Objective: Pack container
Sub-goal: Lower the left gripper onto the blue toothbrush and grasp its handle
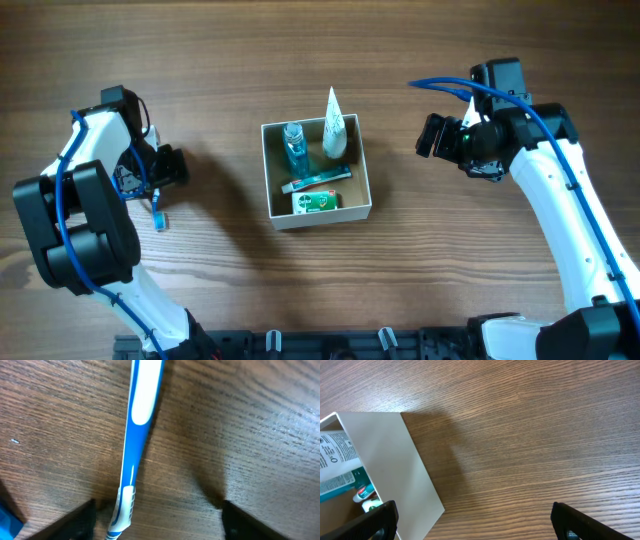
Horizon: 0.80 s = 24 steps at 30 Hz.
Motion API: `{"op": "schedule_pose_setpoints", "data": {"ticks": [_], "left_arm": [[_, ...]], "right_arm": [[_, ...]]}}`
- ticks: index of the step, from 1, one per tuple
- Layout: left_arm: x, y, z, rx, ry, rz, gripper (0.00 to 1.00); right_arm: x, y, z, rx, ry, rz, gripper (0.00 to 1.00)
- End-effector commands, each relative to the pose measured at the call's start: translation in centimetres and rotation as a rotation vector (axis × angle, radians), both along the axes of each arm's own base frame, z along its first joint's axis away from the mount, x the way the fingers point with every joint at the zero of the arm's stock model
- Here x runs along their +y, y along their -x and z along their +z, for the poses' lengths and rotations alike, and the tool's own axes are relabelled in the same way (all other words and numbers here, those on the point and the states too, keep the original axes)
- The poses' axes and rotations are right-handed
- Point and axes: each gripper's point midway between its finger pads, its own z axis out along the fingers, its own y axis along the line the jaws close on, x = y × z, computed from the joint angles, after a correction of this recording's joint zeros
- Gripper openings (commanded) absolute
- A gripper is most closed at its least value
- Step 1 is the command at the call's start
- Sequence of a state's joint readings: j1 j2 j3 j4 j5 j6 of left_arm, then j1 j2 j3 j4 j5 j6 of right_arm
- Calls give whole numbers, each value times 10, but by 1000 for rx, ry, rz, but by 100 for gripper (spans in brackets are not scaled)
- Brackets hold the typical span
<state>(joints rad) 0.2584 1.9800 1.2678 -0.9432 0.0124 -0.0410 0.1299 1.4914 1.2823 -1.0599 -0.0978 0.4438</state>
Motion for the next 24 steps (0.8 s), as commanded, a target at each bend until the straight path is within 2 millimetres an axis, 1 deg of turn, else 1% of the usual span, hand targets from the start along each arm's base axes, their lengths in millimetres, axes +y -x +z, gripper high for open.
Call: {"op": "schedule_pose_setpoints", "data": {"ticks": [1,2,6,10,12,16,21,24], "left_arm": [[-3,8,-12,43,33,11,67],[-3,8,-12,43,33,11,65],[-4,8,-12,42,37,11,46],[-4,8,-12,43,37,11,39],[-4,8,-12,43,37,11,33],[-5,9,-12,45,41,11,27],[-7,8,-12,40,52,13,24],[-7,8,-12,41,52,13,17]], "right_arm": [[1,2,-3,13,3,20,99],[1,2,-3,14,3,20,99],[1,2,-4,15,3,20,99],[1,2,-4,16,3,20,99],[1,2,-4,17,3,19,99],[1,2,-4,18,4,19,99],[0,3,-4,19,4,19,99],[0,3,-4,20,4,19,99]]}}
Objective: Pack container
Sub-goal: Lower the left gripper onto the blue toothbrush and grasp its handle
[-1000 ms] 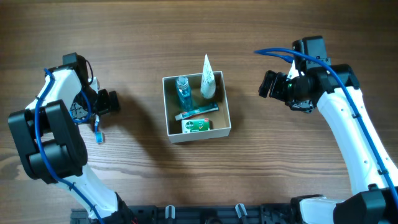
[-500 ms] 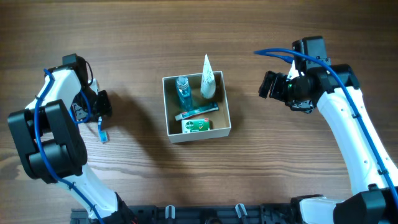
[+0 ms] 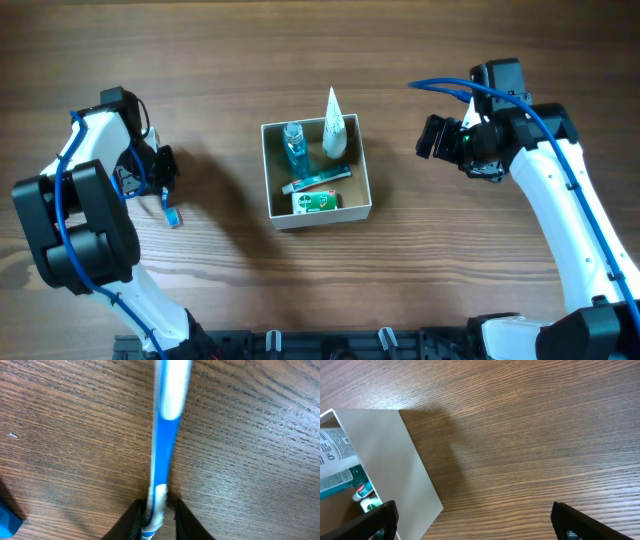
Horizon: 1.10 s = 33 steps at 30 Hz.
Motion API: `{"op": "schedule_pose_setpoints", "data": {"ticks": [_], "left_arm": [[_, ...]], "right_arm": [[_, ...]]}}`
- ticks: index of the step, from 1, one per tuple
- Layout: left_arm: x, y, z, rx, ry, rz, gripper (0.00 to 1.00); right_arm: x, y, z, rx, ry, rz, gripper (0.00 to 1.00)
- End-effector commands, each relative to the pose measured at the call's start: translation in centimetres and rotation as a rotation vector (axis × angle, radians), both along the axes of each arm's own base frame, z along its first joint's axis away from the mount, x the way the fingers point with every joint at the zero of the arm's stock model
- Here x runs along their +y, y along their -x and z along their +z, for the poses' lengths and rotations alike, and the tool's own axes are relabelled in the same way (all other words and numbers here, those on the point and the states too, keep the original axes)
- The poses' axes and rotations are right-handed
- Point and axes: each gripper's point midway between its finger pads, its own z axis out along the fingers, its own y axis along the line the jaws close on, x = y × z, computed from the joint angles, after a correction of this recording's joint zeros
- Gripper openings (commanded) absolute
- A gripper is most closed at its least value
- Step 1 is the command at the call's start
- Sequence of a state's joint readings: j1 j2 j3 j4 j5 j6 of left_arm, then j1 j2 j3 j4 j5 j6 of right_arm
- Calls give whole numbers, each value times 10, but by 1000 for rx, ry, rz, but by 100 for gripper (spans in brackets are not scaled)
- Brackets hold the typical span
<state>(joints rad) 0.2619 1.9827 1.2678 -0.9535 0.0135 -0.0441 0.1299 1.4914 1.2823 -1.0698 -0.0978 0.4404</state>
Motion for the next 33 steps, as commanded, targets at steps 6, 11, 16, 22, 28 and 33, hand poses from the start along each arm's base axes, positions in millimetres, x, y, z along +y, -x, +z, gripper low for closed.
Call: {"op": "schedule_pose_setpoints", "data": {"ticks": [6,11,16,22,28,33], "left_arm": [[-7,5,-11,28,48,6,14],[-7,5,-11,27,47,6,9],[-7,3,-10,23,46,6,4],[-16,-9,7,-29,36,-29,4],[-37,-23,56,-143,20,-106,4],[-72,-22,121,-296,0,-259,4]], "right_arm": [[1,2,-3,14,2,16,99],[1,3,-4,21,2,15,99],[0,3,-4,21,3,17,99],[1,3,-4,21,2,16,99],[0,4,-4,23,3,16,99],[1,2,-3,14,2,16,98]]}}
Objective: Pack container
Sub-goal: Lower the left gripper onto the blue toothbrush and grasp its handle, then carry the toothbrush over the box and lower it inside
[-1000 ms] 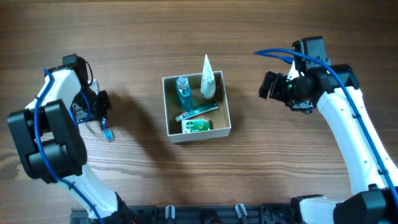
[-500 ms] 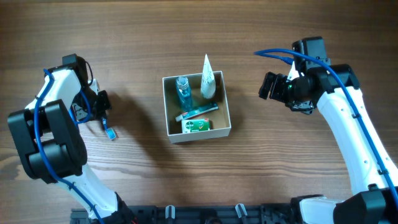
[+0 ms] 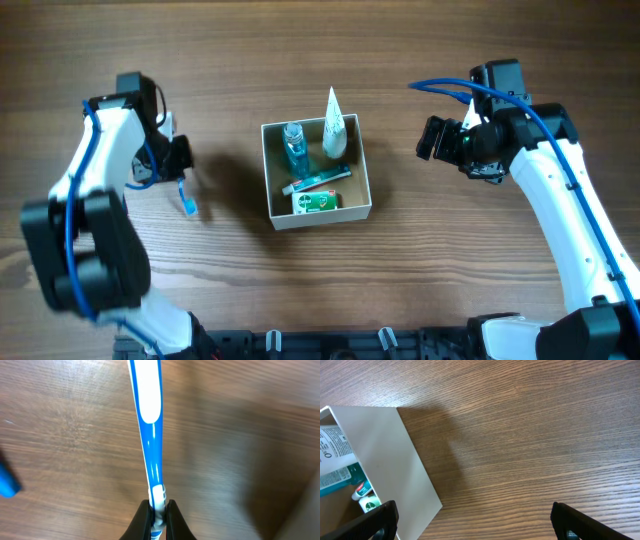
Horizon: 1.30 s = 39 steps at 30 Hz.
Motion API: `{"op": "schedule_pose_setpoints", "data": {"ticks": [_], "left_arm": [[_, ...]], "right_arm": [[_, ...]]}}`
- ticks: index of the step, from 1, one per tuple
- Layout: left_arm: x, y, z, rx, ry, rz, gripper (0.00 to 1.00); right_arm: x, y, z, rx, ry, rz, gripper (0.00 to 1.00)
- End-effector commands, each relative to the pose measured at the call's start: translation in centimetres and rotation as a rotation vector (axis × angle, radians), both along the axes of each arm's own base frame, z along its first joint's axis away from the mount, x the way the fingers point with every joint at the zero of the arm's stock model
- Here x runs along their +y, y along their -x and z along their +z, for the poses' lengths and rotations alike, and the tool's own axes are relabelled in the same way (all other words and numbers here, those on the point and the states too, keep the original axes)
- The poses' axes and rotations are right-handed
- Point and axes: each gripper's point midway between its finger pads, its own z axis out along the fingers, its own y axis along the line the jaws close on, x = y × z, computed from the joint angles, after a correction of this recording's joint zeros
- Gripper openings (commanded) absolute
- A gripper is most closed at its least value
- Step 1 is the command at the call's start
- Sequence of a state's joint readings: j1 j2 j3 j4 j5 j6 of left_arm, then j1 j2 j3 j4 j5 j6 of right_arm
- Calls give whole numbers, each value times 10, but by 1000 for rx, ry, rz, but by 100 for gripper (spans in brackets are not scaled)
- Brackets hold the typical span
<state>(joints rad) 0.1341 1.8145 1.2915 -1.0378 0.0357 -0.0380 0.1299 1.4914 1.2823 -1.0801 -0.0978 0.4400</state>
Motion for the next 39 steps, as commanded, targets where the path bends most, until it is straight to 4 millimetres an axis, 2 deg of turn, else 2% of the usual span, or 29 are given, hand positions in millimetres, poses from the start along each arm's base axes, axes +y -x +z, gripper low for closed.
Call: {"op": "schedule_pose_setpoints", "data": {"ticks": [1,3,8,11,14,19,22,28,35,39], "left_arm": [[-36,-11,76,-227,0,-159,4],[-53,-8,104,-316,-4,-234,4],[-111,13,166,-538,-24,-593,4],[-159,34,194,-662,-31,-883,4],[-193,50,200,-710,-41,-1126,4],[-236,67,194,-741,-63,-1492,4],[-250,65,183,-725,-62,-1569,4],[-258,51,141,-592,-42,-1580,4],[-262,45,88,-409,-5,-1567,4],[-257,52,68,-307,15,-1547,14]], "right_arm": [[1,-1,-3,3,0,16,99],[1,-1,-3,2,0,16,99],[2,-6,-1,-17,-1,21,99],[2,-7,-1,-22,-1,22,99],[2,-7,-1,-22,-1,22,99],[2,-6,-1,-20,-1,22,99],[2,-6,-1,-20,-1,22,99],[2,-6,-1,-20,-1,22,99],[2,-5,-1,-17,-1,22,99],[1,-4,-2,-12,1,22,99]]}}
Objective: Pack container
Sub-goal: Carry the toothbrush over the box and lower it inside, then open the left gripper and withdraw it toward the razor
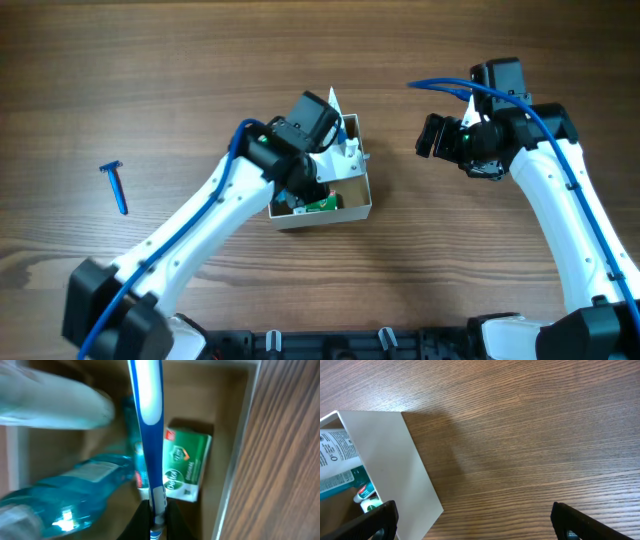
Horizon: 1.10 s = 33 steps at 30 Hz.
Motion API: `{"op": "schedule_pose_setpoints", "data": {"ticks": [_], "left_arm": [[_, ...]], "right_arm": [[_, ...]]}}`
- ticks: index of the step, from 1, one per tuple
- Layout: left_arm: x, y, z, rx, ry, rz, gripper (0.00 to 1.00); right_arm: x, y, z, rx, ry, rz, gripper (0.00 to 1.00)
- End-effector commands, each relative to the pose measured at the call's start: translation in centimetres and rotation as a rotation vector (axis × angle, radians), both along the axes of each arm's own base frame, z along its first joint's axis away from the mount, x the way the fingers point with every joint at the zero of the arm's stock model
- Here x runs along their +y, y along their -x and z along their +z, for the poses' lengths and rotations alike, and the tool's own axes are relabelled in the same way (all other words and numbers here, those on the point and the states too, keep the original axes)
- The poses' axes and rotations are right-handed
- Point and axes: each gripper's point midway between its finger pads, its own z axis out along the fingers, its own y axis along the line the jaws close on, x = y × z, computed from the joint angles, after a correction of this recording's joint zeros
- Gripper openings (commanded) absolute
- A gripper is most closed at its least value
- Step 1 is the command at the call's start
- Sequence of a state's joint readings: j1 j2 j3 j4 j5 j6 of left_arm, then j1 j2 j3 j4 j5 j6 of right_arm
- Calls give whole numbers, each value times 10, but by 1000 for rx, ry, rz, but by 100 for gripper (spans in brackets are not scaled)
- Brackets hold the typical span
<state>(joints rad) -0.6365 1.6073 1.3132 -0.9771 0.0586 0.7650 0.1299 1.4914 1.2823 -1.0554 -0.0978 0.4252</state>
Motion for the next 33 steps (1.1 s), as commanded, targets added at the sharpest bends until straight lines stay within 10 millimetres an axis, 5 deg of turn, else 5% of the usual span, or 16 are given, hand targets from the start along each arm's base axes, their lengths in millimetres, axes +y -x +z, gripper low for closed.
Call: {"op": "schedule_pose_setpoints", "data": {"ticks": [1,5,6,7,10,18,21,25,28,33], "left_arm": [[1,5,-10,65,-11,17,16],[7,1,-11,59,-25,34,33],[8,0,-10,57,-23,37,46],[8,0,-9,56,-22,39,71],[15,-1,1,29,-37,78,100],[56,-16,86,-173,79,416,100],[106,-26,117,-242,160,630,100],[192,-43,128,-283,203,998,100],[271,-52,115,-276,232,1321,100],[344,-53,63,-102,342,1658,100]], "right_arm": [[1,1,-3,14,0,8,99],[1,1,-3,15,-1,8,99],[1,2,-3,15,0,8,99],[1,2,-4,17,0,8,99],[0,4,-4,24,1,8,99],[0,2,-4,17,1,9,99],[-2,2,-4,15,13,7,99],[-2,2,-4,13,20,23,99],[-2,2,-4,12,21,27,99],[-2,2,-4,12,22,28,99]]}}
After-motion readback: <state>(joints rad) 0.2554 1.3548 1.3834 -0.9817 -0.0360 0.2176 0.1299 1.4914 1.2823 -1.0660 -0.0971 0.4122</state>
